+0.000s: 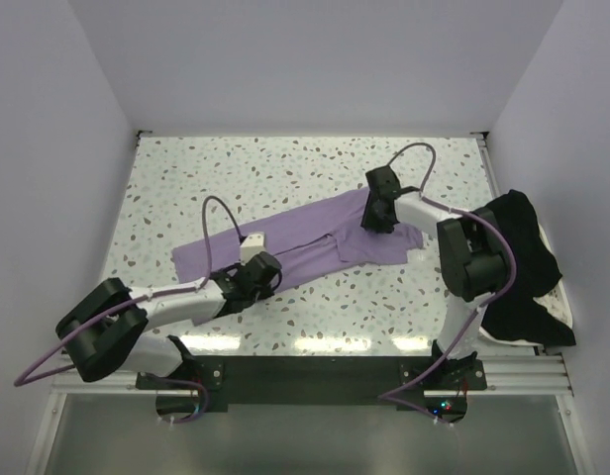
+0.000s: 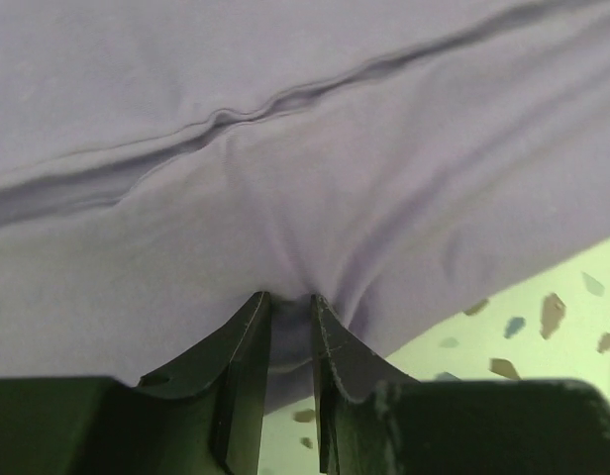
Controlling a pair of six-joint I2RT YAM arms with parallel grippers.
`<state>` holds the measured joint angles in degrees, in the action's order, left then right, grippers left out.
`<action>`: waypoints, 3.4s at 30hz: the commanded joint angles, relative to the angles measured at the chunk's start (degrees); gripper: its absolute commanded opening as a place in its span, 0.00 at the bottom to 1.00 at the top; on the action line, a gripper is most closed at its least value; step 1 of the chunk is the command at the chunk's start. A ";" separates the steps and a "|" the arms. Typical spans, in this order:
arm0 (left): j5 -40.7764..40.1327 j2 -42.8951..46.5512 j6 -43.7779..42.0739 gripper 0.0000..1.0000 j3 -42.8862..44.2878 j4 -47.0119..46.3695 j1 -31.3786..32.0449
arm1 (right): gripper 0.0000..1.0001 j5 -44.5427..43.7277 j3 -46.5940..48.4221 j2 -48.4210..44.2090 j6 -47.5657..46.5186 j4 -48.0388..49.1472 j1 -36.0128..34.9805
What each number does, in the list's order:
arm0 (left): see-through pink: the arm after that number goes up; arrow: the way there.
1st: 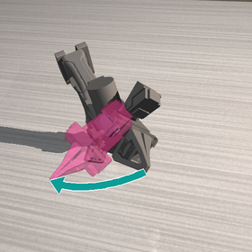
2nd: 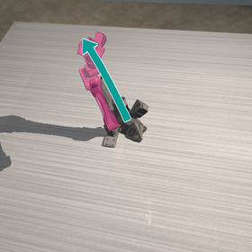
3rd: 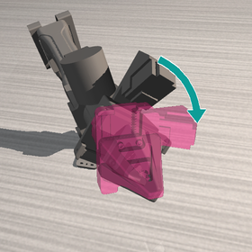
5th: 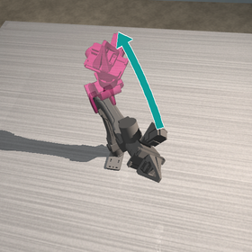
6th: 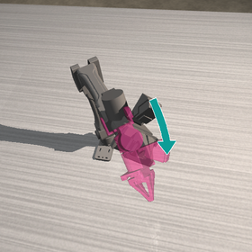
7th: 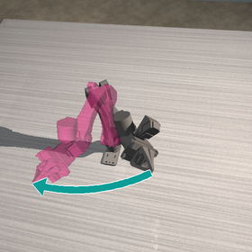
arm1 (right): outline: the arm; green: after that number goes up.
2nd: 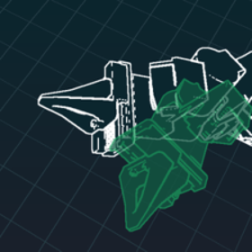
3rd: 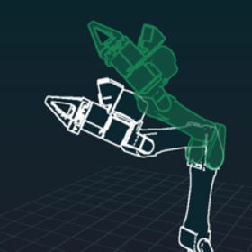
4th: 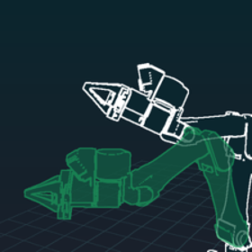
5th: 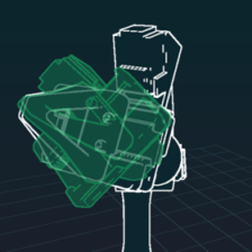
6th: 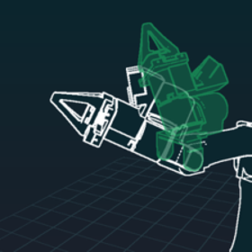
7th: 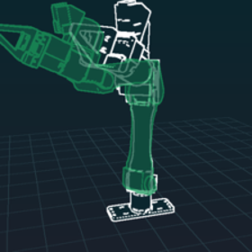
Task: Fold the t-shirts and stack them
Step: Fold the tshirt
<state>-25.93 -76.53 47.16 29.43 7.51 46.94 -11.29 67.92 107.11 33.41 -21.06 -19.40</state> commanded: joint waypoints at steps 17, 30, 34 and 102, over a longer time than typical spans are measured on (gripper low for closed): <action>6.68 -26.47 5.23 0.28 27.95 1.20 19.33 | 0.43 -1.37 54.85 35.87 -17.50 -22.88 0.24; 0.02 -22.72 0.57 0.38 37.20 6.46 18.72 | 0.72 4.70 68.76 38.11 -17.24 -19.99 -0.47; -1.13 -14.27 -3.81 0.41 29.56 7.87 17.14 | 0.79 3.91 66.74 31.51 -15.84 -20.16 -0.55; 24.26 14.31 0.30 0.46 1.95 6.73 12.92 | 0.71 23.32 -31.52 -53.20 8.51 -13.37 -3.45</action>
<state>-5.32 -62.98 44.86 33.15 13.72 60.03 7.49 39.33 59.79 37.74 -30.74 -22.57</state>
